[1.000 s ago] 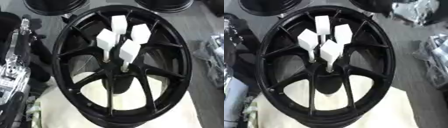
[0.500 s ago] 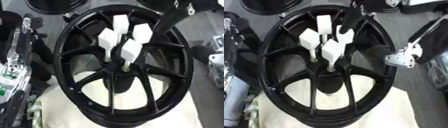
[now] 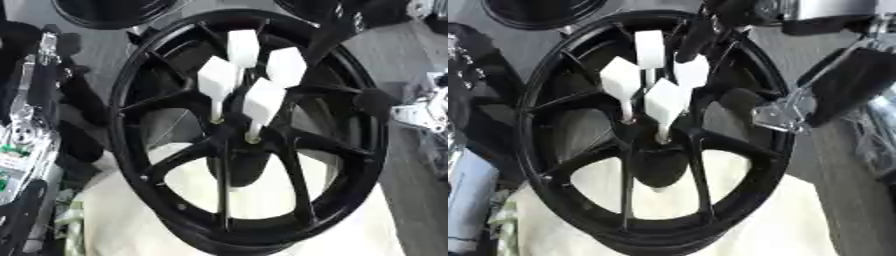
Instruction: Pull the pin out of the wheel hub.
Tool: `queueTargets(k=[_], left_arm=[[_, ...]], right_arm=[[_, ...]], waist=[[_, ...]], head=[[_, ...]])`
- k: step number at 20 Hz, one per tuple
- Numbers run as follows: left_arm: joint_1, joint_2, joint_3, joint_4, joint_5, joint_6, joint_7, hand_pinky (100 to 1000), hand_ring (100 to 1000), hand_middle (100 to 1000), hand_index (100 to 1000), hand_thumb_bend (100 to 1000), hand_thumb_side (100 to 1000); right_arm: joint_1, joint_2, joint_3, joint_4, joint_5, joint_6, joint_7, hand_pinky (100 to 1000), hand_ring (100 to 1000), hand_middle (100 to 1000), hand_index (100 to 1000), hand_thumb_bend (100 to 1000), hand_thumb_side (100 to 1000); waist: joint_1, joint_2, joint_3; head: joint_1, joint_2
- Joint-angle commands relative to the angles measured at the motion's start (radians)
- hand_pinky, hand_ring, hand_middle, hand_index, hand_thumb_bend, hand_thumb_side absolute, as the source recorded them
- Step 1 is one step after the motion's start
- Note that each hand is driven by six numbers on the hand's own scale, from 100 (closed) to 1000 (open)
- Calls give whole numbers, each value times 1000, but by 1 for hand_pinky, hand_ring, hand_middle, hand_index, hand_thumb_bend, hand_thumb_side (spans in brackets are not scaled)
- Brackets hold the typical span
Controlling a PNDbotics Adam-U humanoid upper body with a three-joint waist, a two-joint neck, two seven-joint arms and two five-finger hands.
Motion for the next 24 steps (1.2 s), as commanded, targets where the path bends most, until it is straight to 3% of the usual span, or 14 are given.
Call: queueTargets(k=[1, 5, 11, 20, 24], left_arm=[[-13, 18, 19, -11, 8, -4, 12, 666, 843, 730, 714, 100, 862], [-15, 15, 31, -3, 11, -5, 23, 666, 842, 729, 713, 100, 862], [-15, 14, 38, 6, 17, -7, 32, 666, 842, 728, 713, 101, 864], [-22, 6, 40, 13, 21, -9, 34, 666, 842, 728, 713, 105, 863], [-26, 2, 40, 8, 21, -13, 34, 666, 842, 728, 713, 103, 857]], right_arm=[[-8, -1, -8, -12, 51, 40, -13, 789, 787, 770, 872, 100, 361], [-18, 31, 1, 49, 118, 70, -6, 790, 787, 773, 874, 100, 374], [-40, 81, 14, 176, 198, 49, -11, 788, 771, 764, 874, 120, 392], [-77, 119, 17, 244, 249, 60, -99, 797, 751, 748, 879, 209, 410], [-83, 133, 27, 271, 265, 36, -102, 807, 762, 757, 885, 236, 420]], waist=[[2, -22, 2], [3, -24, 6], [1, -25, 8], [0, -26, 23], [0, -25, 30]], head=[[-6, -4], [-14, -4], [-18, -2], [-25, 1], [-31, 2]])
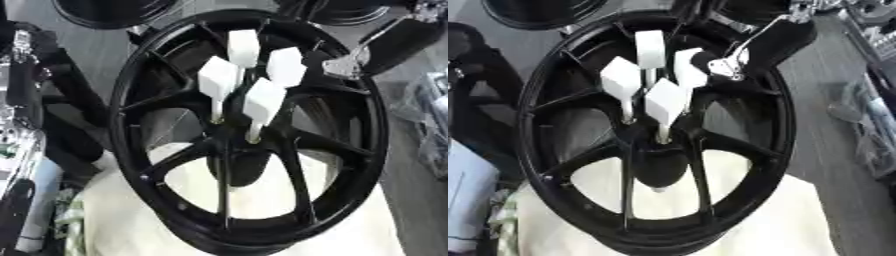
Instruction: Pull the pin out of the wheel hub.
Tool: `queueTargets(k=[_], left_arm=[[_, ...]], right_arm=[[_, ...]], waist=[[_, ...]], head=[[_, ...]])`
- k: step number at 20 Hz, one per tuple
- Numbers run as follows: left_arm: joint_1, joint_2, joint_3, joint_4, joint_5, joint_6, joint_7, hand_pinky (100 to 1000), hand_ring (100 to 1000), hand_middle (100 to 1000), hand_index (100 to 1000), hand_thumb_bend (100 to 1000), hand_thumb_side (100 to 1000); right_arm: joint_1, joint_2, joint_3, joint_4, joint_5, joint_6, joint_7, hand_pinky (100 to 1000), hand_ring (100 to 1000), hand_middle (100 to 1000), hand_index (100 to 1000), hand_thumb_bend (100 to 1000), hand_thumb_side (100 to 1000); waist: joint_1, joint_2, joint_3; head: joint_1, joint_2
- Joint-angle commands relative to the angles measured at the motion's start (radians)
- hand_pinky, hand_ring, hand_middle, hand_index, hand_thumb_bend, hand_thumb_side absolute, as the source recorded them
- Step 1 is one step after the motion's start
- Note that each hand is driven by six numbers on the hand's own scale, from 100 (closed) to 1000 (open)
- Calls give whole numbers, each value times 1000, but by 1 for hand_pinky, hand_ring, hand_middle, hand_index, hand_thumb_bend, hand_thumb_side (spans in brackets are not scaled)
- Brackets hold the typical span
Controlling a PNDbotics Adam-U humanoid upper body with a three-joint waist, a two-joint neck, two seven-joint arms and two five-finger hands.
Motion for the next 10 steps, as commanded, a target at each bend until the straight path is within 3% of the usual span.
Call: queueTargets(k=[1, 10], left_arm=[[-16, 11, 11, -19, 4, -5, 1, 666, 842, 728, 713, 104, 858], [-22, 3, 28, -12, 30, 3, 39, 667, 843, 728, 714, 122, 867]], right_arm=[[-23, -3, -3, 16, 15, -19, -5, 810, 764, 759, 885, 242, 424], [-18, 6, 0, 51, 12, -40, 7, 813, 765, 754, 862, 254, 433]], waist=[[2, -24, 4], [2, -22, 14]], head=[[-6, 3], [-16, 1]])
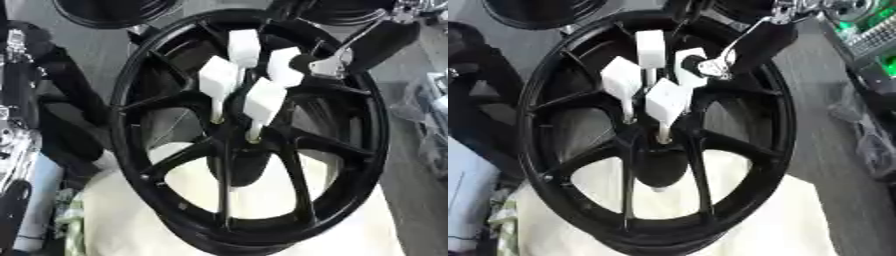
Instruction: Pull the pin out of the wheel hub.
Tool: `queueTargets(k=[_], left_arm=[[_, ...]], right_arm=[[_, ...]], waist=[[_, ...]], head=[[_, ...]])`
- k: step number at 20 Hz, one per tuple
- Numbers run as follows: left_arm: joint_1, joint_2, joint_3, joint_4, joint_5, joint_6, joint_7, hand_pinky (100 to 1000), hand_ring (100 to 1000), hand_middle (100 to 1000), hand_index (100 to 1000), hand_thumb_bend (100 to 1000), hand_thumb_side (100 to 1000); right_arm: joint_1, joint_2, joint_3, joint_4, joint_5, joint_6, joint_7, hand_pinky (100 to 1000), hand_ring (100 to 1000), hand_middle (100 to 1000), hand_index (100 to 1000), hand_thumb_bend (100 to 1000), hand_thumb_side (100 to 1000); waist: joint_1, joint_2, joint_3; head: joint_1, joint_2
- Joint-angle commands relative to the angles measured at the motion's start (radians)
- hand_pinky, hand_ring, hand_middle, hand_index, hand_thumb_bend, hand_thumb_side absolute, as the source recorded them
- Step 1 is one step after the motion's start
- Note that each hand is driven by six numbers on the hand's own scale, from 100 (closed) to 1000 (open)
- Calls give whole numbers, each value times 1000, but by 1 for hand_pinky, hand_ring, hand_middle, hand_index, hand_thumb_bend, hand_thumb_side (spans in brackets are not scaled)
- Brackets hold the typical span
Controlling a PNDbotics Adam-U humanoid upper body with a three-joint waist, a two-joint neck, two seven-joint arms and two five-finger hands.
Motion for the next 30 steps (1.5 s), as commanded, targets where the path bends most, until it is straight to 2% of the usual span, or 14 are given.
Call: queueTargets(k=[1, 7, 19, 30], left_arm=[[-15, 12, 23, -12, 25, 1, 32, 667, 843, 728, 714, 123, 864], [-20, 9, 39, -36, 39, -11, 66, 668, 843, 727, 714, 122, 849], [-24, 9, 36, -46, 35, -7, 57, 669, 843, 727, 714, 120, 848], [-29, 8, 31, -45, 34, -5, 51, 669, 843, 727, 714, 119, 851]], right_arm=[[-13, -11, -7, 5, 4, -8, 5, 813, 765, 752, 862, 254, 437], [-5, -9, -5, 32, 27, -21, 6, 811, 762, 748, 856, 251, 455], [39, -35, 4, 18, 37, -42, 20, 808, 757, 741, 845, 245, 482], [41, -34, 7, 30, 51, -45, -6, 808, 760, 744, 852, 220, 480]], waist=[[2, -22, 1], [5, -19, 5], [3, -16, 8], [3, -11, 13]], head=[[-7, 0], [-18, -3], [-26, 0], [-32, -4]])
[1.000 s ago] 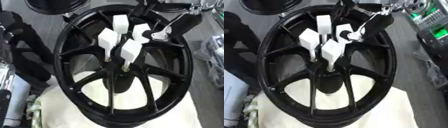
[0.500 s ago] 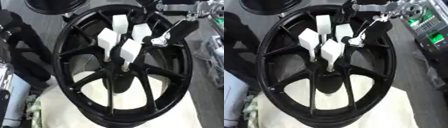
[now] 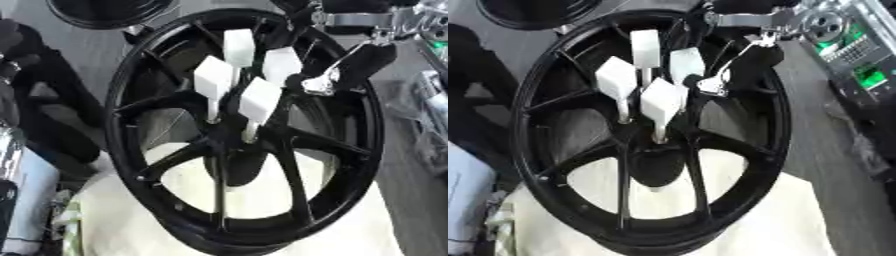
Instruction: Pull the pin out of the wheel hub.
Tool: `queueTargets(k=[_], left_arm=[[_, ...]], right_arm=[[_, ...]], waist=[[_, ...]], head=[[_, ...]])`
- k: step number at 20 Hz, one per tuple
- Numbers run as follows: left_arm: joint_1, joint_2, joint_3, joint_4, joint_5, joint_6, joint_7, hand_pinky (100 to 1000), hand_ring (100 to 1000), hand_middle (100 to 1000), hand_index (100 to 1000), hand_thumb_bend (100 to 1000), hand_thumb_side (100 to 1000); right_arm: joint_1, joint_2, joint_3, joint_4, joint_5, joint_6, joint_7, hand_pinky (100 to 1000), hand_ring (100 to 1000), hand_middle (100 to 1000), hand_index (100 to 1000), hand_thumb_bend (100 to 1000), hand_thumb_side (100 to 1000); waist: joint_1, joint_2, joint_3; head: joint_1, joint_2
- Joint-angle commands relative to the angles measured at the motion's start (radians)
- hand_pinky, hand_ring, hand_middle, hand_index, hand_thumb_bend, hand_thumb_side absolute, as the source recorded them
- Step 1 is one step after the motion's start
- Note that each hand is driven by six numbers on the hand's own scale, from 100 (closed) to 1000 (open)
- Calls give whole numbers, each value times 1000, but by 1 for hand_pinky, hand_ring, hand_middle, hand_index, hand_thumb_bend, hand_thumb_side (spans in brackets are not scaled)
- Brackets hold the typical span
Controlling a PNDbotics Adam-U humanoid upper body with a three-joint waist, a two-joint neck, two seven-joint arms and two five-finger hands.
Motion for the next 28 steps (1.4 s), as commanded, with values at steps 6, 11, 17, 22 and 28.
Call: queueTargets(k=[6, 11, 17, 22, 28], left_arm=[[-18, 14, 2, -19, -1, 1, -7, 669, 844, 727, 714, 118, 852], [-21, 14, 1, -19, -2, 1, -10, 670, 844, 727, 714, 118, 853], [-24, 15, 0, -19, -3, 2, -11, 670, 844, 727, 714, 116, 854], [-25, 14, -1, -18, -4, 3, -13, 670, 845, 727, 714, 116, 854], [-26, 12, -3, -18, -4, 4, -15, 671, 845, 727, 715, 117, 855]], right_arm=[[-15, -25, -13, 5, 5, 6, -24, 810, 769, 756, 863, 217, 473], [-18, -29, -13, 10, 16, -2, -26, 811, 773, 759, 866, 237, 499], [-15, -25, -10, 41, 38, -18, -14, 810, 770, 754, 863, 236, 503], [-14, -26, -9, 51, 42, -22, -16, 806, 765, 745, 854, 227, 511], [-12, -25, -8, 62, 45, -16, -25, 800, 753, 723, 836, 189, 495]], waist=[[3, -9, 5], [2, -3, 9], [2, 4, 13], [0, 5, 17], [-2, 5, 22]], head=[[-7, -8], [-12, -13], [-16, -12], [-20, -13], [-24, -15]])
